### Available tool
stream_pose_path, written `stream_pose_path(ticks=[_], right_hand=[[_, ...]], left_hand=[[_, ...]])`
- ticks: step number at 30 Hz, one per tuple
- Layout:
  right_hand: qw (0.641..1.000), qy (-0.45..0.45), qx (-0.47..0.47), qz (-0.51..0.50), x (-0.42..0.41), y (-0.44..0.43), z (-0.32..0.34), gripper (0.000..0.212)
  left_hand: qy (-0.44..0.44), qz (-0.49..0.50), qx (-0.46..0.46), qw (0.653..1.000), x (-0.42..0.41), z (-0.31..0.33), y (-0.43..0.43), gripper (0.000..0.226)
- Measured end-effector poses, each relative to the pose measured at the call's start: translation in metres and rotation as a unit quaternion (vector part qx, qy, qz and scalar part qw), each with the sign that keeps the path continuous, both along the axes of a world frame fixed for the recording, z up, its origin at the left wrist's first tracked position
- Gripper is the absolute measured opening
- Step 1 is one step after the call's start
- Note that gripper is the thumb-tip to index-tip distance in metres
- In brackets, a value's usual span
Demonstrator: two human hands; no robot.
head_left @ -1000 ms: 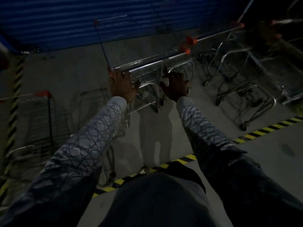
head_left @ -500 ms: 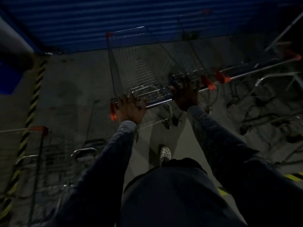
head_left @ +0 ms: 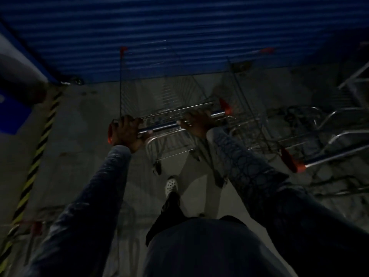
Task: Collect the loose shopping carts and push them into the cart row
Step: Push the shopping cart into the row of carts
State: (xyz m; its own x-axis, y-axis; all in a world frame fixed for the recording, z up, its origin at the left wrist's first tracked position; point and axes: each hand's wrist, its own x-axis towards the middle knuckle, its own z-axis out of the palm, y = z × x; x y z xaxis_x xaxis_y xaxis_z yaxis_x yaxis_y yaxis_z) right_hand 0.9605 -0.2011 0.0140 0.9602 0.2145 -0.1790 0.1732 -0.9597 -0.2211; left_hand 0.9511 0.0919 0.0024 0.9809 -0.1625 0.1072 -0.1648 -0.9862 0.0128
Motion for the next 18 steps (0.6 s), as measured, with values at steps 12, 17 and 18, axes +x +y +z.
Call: stream_pose_path(ticks=[12,17,18], right_hand=[[0.991,0.107,0.059,-0.059,0.188,0.024,0.012,0.085],[0.993,0.077,-0.06,-0.059,0.216,0.018,0.02,0.096],[0.993,0.073,-0.069,-0.065,0.218,0.015,0.019,0.097]], left_hand=[[0.047,0.097,-0.013,0.994,0.166,-0.024,0.037,0.072],[0.05,0.079,-0.032,0.995,0.195,-0.02,0.034,0.076],[0.063,0.086,-0.025,0.994,0.198,-0.019,0.033,0.077]])
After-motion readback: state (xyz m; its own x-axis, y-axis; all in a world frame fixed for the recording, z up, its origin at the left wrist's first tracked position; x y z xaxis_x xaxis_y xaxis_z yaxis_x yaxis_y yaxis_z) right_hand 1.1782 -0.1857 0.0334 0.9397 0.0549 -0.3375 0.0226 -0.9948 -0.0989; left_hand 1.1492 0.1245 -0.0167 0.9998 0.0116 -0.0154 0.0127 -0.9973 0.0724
